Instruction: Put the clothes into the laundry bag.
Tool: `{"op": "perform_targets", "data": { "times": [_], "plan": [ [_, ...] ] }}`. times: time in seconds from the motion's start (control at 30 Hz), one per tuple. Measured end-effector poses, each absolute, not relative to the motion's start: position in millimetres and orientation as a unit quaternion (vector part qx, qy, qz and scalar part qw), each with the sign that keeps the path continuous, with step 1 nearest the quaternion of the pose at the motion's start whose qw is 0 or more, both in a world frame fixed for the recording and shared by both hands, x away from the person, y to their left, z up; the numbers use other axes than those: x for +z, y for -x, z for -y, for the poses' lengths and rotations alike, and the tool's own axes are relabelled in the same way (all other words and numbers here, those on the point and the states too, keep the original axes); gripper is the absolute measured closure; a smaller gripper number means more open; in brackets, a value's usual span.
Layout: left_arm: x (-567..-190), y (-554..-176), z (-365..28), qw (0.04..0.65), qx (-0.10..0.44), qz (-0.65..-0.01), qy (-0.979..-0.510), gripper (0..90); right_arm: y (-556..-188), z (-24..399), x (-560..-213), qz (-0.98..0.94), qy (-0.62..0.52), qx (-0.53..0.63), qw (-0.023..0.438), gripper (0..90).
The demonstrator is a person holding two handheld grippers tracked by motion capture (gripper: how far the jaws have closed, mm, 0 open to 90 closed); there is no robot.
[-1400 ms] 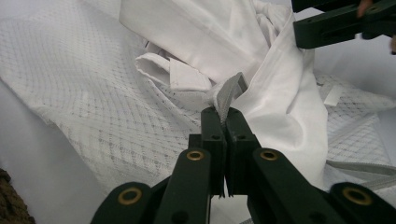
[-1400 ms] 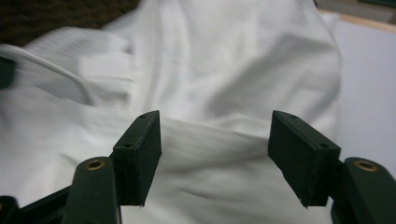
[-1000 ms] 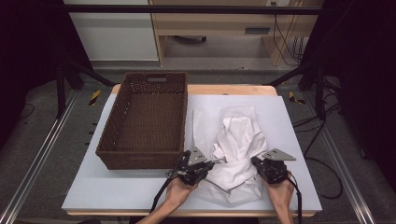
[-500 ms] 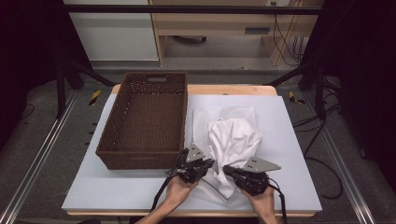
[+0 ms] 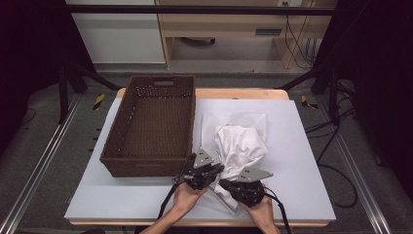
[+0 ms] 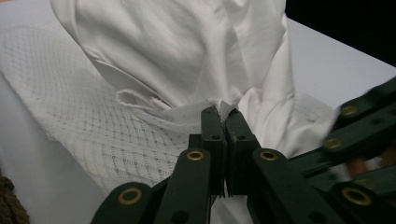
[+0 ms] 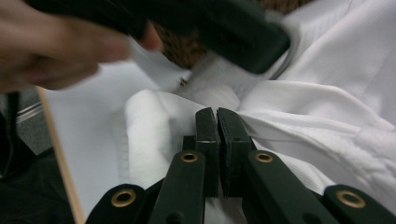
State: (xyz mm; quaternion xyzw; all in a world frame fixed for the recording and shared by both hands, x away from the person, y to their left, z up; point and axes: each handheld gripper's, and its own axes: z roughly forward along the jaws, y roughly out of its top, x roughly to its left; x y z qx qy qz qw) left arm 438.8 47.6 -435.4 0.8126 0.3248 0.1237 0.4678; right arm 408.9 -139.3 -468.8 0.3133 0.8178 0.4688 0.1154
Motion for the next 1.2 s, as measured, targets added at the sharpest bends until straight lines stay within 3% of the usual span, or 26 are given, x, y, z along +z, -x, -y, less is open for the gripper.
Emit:
{"op": "perform_targets", "data": {
  "times": [0.1,0.23,0.4,0.53,0.7,0.8,0.83,0.9,1.0,1.03,1.07,1.2],
  "plan": [
    [-434,-438,-48,0.474,0.121,-0.321,-0.811,88.1,-419,134,-478,-0.825,-0.333,0.436,0.134,88.3],
    [-430,-436,-50,0.478,0.119,-0.316,-0.811,88.0,-429,141,-481,-0.813,-0.379,0.385,0.219,88.4],
    [-436,-438,-50,0.469,0.119,-0.315,-0.816,87.8,-434,153,-482,-0.798,-0.401,0.402,0.202,86.0],
    [-438,-439,-51,0.464,0.122,-0.315,-0.819,87.8,-428,162,-469,-0.796,-0.386,0.427,0.189,70.7],
    [-436,-440,-54,0.464,0.123,-0.318,-0.817,87.7,-419,192,-442,-0.760,-0.396,0.457,0.238,42.8],
    [-436,-441,-54,0.464,0.124,-0.319,-0.817,87.7,-425,210,-446,-0.752,-0.425,0.423,0.274,33.3],
    [-436,-441,-54,0.464,0.125,-0.319,-0.817,87.7,-429,213,-452,-0.755,-0.436,0.412,0.266,31.8],
    [-436,-441,-54,0.464,0.125,-0.319,-0.817,87.7,-436,216,-465,-0.765,-0.448,0.387,0.254,35.0],
    [-437,-442,-53,0.463,0.124,-0.320,-0.817,87.7,-443,215,-478,-0.775,-0.458,0.368,0.231,59.8],
    [-437,-442,-53,0.463,0.124,-0.321,-0.817,87.7,-444,215,-479,-0.775,-0.463,0.358,0.237,71.8],
    [-437,-442,-53,0.463,0.124,-0.322,-0.816,87.7,-444,216,-479,-0.775,-0.465,0.352,0.243,77.4],
    [-437,-444,-54,0.463,0.123,-0.328,-0.814,87.7,-433,227,-460,-0.748,-0.458,0.407,0.256,81.9]
  ]
}}
